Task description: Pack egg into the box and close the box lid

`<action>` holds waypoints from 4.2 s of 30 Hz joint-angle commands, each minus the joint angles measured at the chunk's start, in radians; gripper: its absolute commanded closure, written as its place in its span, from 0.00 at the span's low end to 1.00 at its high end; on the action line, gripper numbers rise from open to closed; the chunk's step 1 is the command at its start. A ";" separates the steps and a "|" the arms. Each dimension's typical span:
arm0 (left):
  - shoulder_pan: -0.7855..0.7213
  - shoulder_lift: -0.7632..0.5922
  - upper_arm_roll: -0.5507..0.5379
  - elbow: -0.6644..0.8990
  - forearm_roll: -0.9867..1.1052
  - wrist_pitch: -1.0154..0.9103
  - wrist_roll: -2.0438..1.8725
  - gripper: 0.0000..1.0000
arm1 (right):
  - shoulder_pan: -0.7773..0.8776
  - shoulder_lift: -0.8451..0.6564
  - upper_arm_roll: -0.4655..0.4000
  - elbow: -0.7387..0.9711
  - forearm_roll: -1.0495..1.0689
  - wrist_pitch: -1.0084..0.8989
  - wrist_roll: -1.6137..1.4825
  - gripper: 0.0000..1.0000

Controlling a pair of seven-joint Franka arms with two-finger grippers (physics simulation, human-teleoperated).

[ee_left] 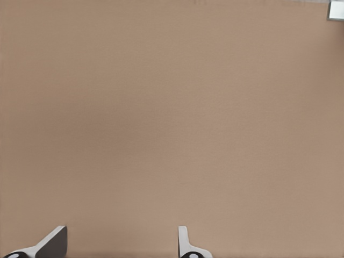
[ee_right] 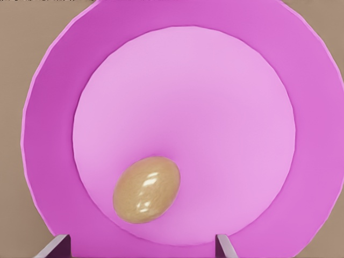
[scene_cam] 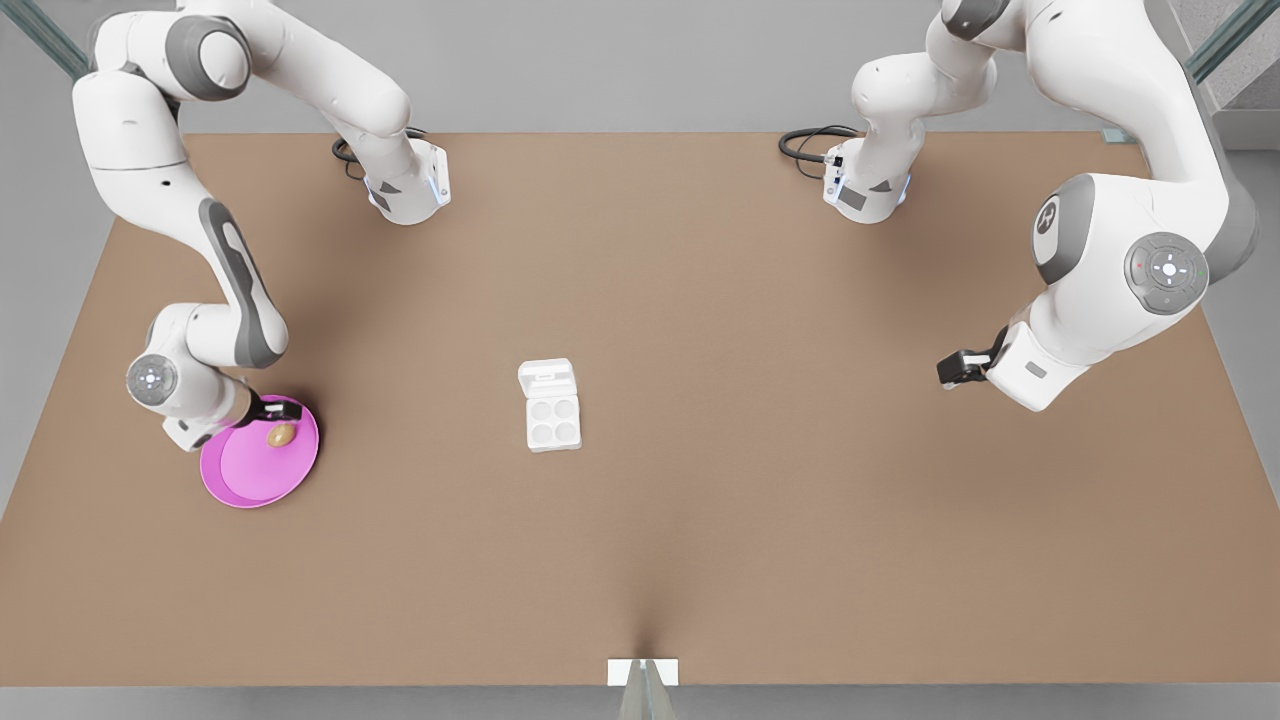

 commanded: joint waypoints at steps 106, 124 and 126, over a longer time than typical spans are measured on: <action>-0.006 -0.043 -0.189 -0.027 -0.051 -0.101 -0.297 0.00 | 0.646 0.032 -0.293 0.414 0.366 -0.541 0.056 0.00; -0.701 0.503 -0.397 0.072 0.486 0.386 -1.473 0.00 | 0.565 -0.315 -0.324 0.490 0.372 -0.723 -0.029 0.00; -0.699 0.546 -0.340 0.095 0.529 0.452 -1.460 0.00 | 0.555 -0.321 -0.326 0.491 0.372 -0.737 -0.041 0.00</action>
